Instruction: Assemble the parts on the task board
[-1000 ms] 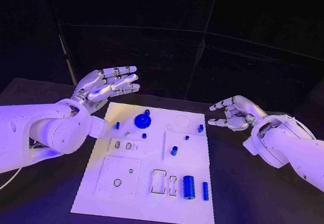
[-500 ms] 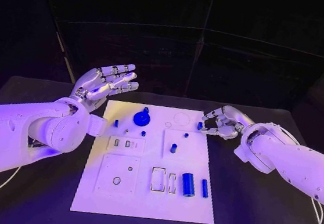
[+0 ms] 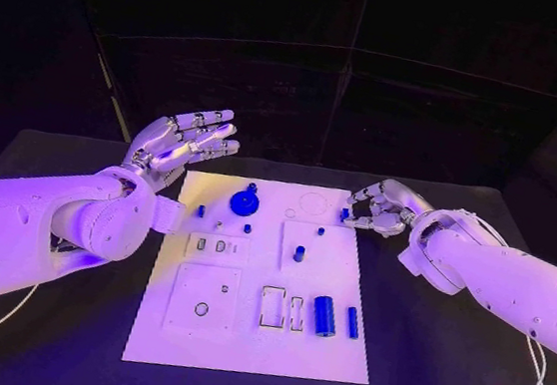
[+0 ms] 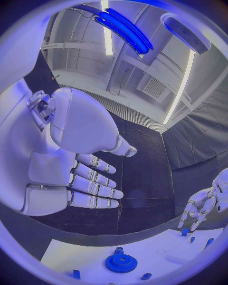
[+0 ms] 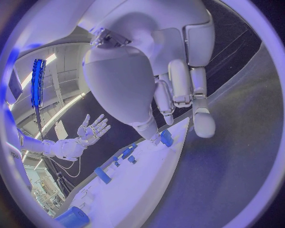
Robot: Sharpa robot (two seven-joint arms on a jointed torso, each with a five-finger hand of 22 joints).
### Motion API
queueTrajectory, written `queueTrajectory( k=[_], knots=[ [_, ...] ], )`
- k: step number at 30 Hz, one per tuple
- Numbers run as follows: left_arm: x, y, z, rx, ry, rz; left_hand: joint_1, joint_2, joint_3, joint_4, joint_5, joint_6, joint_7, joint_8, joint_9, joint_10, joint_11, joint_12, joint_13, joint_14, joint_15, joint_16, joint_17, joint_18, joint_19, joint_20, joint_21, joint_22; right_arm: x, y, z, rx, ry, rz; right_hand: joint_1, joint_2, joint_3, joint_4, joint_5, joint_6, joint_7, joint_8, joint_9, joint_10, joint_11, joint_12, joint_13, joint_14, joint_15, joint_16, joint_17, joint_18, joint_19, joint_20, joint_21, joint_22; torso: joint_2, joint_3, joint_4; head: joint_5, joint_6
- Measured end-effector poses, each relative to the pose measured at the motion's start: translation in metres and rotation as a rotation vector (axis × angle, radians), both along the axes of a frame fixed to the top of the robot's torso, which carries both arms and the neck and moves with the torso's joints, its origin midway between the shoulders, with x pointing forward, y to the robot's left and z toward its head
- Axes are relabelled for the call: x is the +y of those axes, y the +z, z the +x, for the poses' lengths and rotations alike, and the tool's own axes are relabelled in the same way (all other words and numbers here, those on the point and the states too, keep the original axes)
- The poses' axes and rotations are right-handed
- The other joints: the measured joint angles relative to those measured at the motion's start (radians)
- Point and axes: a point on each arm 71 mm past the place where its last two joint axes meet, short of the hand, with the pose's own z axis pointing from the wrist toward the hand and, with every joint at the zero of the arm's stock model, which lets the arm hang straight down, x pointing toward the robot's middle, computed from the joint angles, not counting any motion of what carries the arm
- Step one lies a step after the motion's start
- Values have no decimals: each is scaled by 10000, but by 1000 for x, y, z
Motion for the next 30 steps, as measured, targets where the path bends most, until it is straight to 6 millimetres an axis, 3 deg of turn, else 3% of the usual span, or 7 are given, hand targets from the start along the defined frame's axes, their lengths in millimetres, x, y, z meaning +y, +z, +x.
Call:
queueTrajectory(
  k=[9,13,18,30],
  knots=[
    [0,0,0,2,-8,-2,0,0,0,0,0,0,0,0,0,0,0,0,0,0,0,0,0,0,0,0,0,0,4,-1,3,7,-69,-2,68,124,40,-40,0,272,-71,139,22,75,-75,51,70,0,0,0,0,0,0,0,0,45,0,5,-1,-12,-17],
    [-1,0,0,2,-10,-2,0,0,0,0,0,0,0,0,0,0,0,0,0,0,0,0,0,0,0,0,0,0,6,-2,4,62,-105,-30,73,235,43,-99,-382,519,-125,233,41,91,-91,72,80,-21,-21,0,0,0,38,-38,0,44,3,11,5,7,-24],
    [-1,0,0,2,-13,-4,0,0,0,0,0,0,0,0,0,0,0,0,0,0,0,0,1,1,0,-1,0,0,6,-4,4,154,-133,-104,103,396,137,-193,-548,728,-185,349,51,156,-156,118,91,-38,-38,0,-1,0,75,-75,0,68,4,12,5,28,-37],
    [-1,0,0,5,-37,-14,0,0,0,0,0,0,0,0,0,0,0,0,0,0,0,0,1,1,-1,-1,0,0,8,-9,4,362,-152,-256,154,452,221,-276,-604,965,-216,399,50,199,-198,160,93,-37,-111,0,7,-1,74,-74,40,69,4,25,5,24,-62]
  ],
)
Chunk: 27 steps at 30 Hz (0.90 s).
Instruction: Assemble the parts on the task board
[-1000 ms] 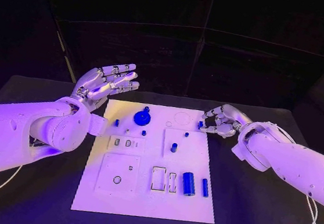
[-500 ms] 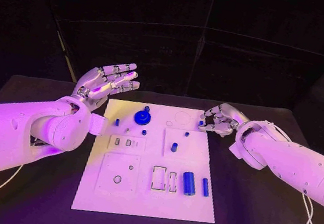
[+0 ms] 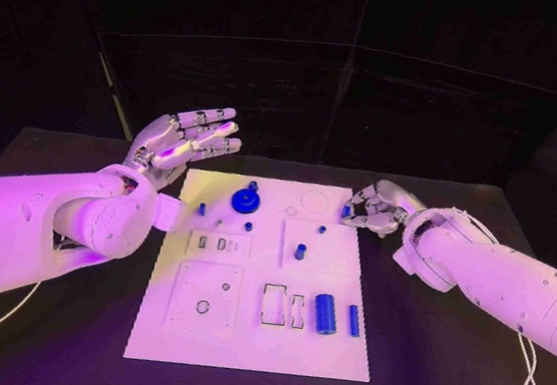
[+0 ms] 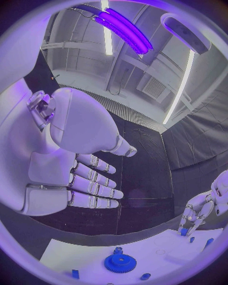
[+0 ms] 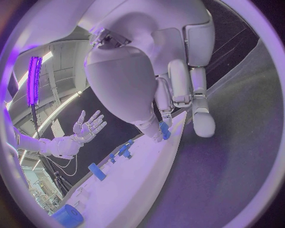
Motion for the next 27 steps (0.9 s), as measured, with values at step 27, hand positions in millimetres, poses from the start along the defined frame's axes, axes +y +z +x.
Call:
queueTrajectory(
  k=[27],
  knots=[
    [0,0,1,1,-1,1,0,0,28,-28,0,0,0,0,0,0,0,0,0,0,0,0,0,0,-1,-1,0,0,2,1,1,-300,-4,94,-54,536,600,-267,-66,912,-235,259,-27,393,-392,423,7,36,-251,48,-3,1,232,-232,202,349,2,14,-3,17,-50]
  ],
)
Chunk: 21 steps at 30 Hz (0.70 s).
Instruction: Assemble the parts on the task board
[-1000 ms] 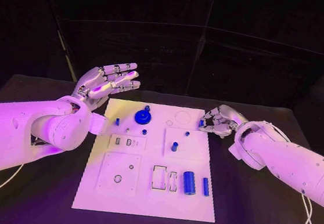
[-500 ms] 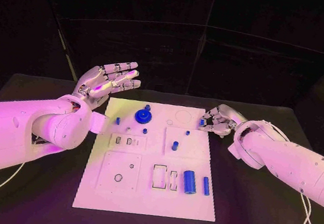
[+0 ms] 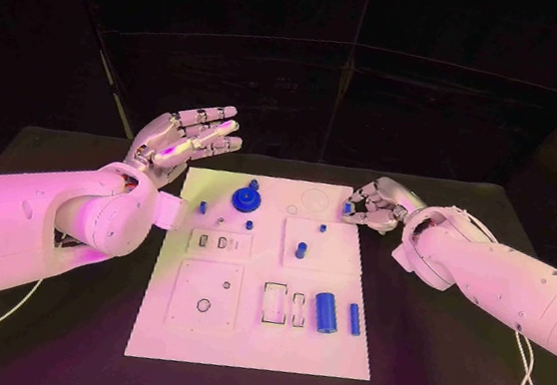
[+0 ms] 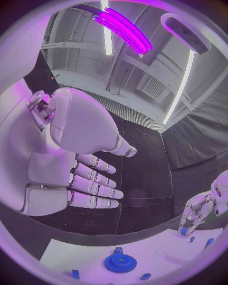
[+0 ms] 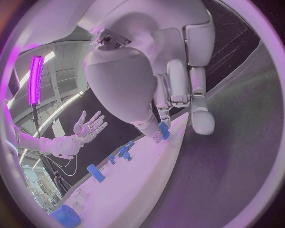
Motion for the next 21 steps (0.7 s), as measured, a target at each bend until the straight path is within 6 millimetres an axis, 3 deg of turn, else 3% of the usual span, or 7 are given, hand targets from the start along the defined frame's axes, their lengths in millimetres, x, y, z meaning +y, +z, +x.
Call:
queueTrajectory(
  k=[7,12,16,17,19,21],
  knots=[
    [4,0,1,-2,75,27,0,0,0,0,0,0,0,0,0,0,0,0,0,0,0,0,0,0,35,-35,0,-1,-7,5,-4,-387,-89,149,84,121,157,-125,-44,6,6,0,-1,36,37,1,4,-35,-36,0,-1,0,35,-35,29,49,-24,-4,-1,24,-33],
    [9,0,1,-5,178,62,0,0,0,0,0,0,0,0,0,0,0,0,0,25,-19,0,0,0,228,-18,0,0,-4,13,-15,-541,-38,312,82,124,185,-122,-61,7,7,-1,-3,36,37,0,5,-35,-36,0,-1,0,35,-35,29,59,-54,-35,-22,51,-38],
    [11,0,2,-8,223,80,0,0,0,-57,0,138,25,0,0,179,-24,0,4,315,-57,8,12,53,737,-27,0,49,14,22,-28,-541,133,475,70,137,199,-134,-77,7,7,-4,-4,36,37,0,7,-35,-36,0,-1,1,20,-49,29,46,-108,-79,-40,94,-55],
    [11,0,2,-5,231,79,0,0,0,-56,0,305,31,0,5,407,-40,0,19,456,-96,78,30,163,1006,-28,54,85,21,24,-32,-529,210,516,57,149,199,-134,-78,7,7,-12,-4,36,37,1,7,-35,-35,0,-2,1,-3,-72,29,39,-127,-89,-41,104,-60],
    [12,-1,3,19,247,58,-17,17,31,-87,0,826,75,36,65,1208,-101,121,105,724,-181,206,75,163,1306,-48,160,120,36,28,-40,-493,393,606,51,155,199,-134,-78,7,7,-29,-4,36,37,1,4,-35,-35,0,-1,1,-3,-72,29,35,-158,-113,-41,132,-72],
    [13,-1,4,60,262,27,-45,94,41,-98,0,1640,172,223,151,1964,-213,324,166,1072,-315,360,127,395,1642,-56,272,151,51,33,-47,-477,580,669,30,176,199,-134,-79,7,7,-31,-4,36,37,1,1,-35,-35,0,-2,0,-3,-72,29,35,-191,-139,-40,220,-99]
  ],
)
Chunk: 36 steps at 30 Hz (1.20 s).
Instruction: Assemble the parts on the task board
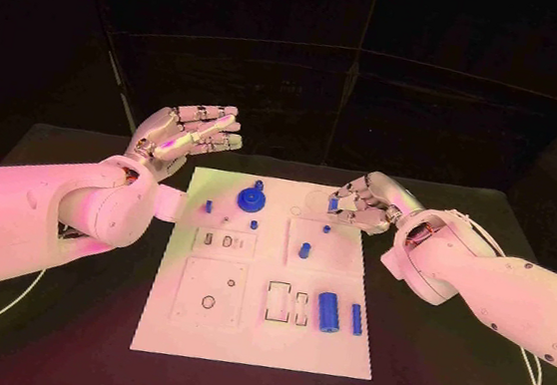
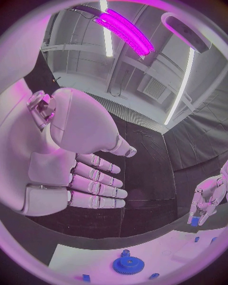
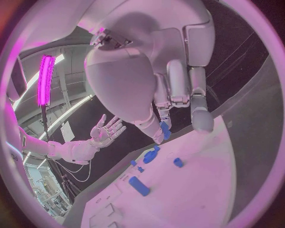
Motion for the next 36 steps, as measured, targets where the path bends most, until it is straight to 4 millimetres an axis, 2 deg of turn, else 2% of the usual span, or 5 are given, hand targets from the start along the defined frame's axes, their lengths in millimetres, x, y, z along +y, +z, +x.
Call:
queueTrajectory(
  k=[4,9,14,26,36],
  knots=[
    [-1,-1,2,125,-52,-122,2,59,41,-40,0,826,236,157,55,619,-180,145,17,489,-203,152,37,149,484,-21,114,14,37,7,-13,2,513,101,-39,35,0,0,-35,0,0,-52,-1,0,0,1,-2,0,0,0,0,1,0,0,0,0,-56,-51,25,216,-43],
    [-3,-2,5,258,-153,-265,3,59,41,-40,0,1004,330,205,55,825,-251,197,-11,699,-273,181,47,149,675,-46,113,14,81,11,-22,-45,1074,101,-63,10,-1,0,-36,0,0,-74,-1,-1,0,1,-4,0,1,0,-1,1,0,0,0,0,-107,-114,77,474,-85],
    [-3,-3,6,344,-221,-353,3,58,69,-68,0,1004,331,205,55,861,-288,196,-12,698,-273,181,46,149,675,-46,113,13,107,9,-21,-77,1270,-45,-109,-35,-1,0,-37,1,0,-70,0,-1,0,0,-22,0,0,0,-1,1,0,0,0,1,-140,-157,123,683,-164],
    [-10,-3,6,481,-401,-457,3,58,69,-68,0,1004,330,204,38,896,-251,196,-23,698,-273,180,45,148,738,-40,113,-1,152,-15,-23,62,1857,-989,-109,-35,-8,1,-68,1,1,-63,-3,-1,1,0,-20,0,1,-1,-1,1,0,1,0,-41,-146,-167,171,1232,-230],
    [-11,-3,7,539,-435,-466,3,58,69,-68,0,1003,330,204,26,895,-251,196,-31,698,-273,180,44,147,738,-40,113,-11,164,-33,-26,107,2087,-1538,-202,-128,37,-8,-6,3,3,-46,-12,-2,1,0,-21,0,1,-1,-2,1,0,1,0,-40,-132,-159,173,1452,-337]
  ],
)
